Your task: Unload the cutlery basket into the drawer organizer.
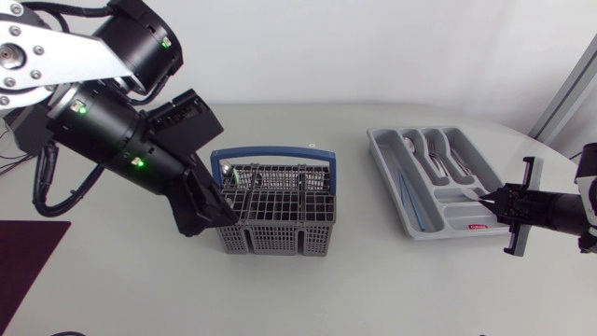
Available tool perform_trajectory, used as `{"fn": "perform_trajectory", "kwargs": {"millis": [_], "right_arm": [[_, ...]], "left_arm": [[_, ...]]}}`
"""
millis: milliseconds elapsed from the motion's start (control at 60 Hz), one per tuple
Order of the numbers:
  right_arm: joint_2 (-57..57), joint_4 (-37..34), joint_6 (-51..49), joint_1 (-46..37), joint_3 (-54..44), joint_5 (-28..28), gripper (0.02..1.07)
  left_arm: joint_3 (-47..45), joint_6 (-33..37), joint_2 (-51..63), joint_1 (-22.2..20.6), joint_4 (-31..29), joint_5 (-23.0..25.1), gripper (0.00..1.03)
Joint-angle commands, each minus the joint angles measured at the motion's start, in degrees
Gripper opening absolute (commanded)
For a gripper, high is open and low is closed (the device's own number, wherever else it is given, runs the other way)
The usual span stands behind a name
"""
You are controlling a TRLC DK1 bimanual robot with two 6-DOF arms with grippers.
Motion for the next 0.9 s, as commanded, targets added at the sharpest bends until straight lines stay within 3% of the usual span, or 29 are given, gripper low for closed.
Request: {"fn": "perform_trajectory", "kwargs": {"millis": [0,183,333,433,500,533,600,700,817,883], "right_arm": [[3.62,2.13,-4.02,-0.43,0.76,1.37,0.08],[8.63,13.82,-9.03,1.15,-3.98,6.65,0.08],[9.16,15.32,-10.08,2.64,-6.00,8.85,0.09],[8.81,15.32,-10.08,3.52,-7.32,10.08,0.27],[7.93,15.32,-10.52,3.70,-8.11,10.69,0.50],[7.31,15.23,-10.52,3.70,-8.38,10.87,0.56],[5.47,14.79,-10.44,3.70,-8.73,11.04,0.58],[1.86,12.33,-10.26,3.70,-8.29,11.04,0.72],[-4.38,3.98,-7.62,4.49,-5.39,10.78,0.83],[-8.95,-4.37,-2.17,6.69,-1.87,10.78,0.91]], "left_arm": [[-1.26,1.45,-0.86,0.57,-1.05,-0.34,0.97],[-1.09,1.63,-0.86,0.66,-1.40,-0.43,0.97],[-1.00,1.80,-0.86,0.75,-1.57,-0.43,0.97],[-1.09,1.98,-0.86,0.84,-1.57,-0.43,0.97],[-1.26,1.98,-0.86,0.84,-1.57,-0.43,0.97],[-1.26,2.07,-0.86,0.92,-1.57,-0.43,0.97],[-1.35,2.16,-0.86,1.01,-1.57,-0.43,0.97],[-1.52,2.42,-1.04,1.19,-1.66,-0.43,0.97],[-1.96,2.59,-1.30,1.36,-1.66,-0.43,0.97],[-2.32,2.68,-1.74,1.72,-1.75,-0.43,0.97]]}}
